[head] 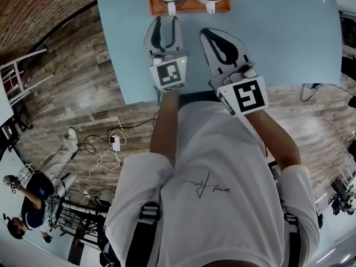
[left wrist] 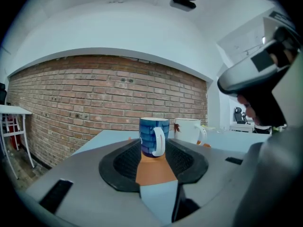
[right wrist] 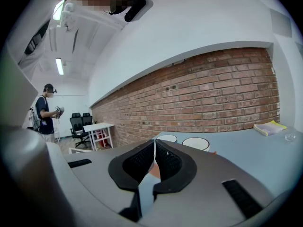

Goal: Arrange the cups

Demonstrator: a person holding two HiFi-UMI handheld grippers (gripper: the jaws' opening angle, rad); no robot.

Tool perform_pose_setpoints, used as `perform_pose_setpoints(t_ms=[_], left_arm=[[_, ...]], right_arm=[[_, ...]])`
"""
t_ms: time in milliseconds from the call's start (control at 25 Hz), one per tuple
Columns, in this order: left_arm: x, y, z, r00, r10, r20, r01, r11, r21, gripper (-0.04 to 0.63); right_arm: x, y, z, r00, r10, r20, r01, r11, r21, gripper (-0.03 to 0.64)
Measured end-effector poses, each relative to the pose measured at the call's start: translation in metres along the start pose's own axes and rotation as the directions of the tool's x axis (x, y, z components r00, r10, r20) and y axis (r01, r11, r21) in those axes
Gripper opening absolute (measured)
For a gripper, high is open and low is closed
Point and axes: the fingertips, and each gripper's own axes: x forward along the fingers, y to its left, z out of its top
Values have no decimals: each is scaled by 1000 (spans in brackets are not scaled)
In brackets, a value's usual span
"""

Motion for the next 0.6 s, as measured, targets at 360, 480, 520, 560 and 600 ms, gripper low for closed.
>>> perform_pose_setpoints(t_ms=[360,480,520,560,600], left_arm=[[-26,-8,21,1000,-25,-14,25,999,-26,115],[-34,-15,30,999,-40,-9,39,999,-33,76],[-36,-18,33,999,-40,-12,40,999,-29,62],[-38,-21,35,999,-40,-20,40,999,-20,41],[-40,-24,37,999,-43,-32,43,999,-10,27]], right_arm=[[-11,-6,9,998,-50,43,50,999,5,25],[-13,-7,12,997,-62,52,61,998,15,25],[-14,-7,12,997,-62,51,61,998,18,25],[-15,-7,12,997,-62,48,61,998,21,25],[-16,-8,13,997,-63,45,62,998,23,25]])
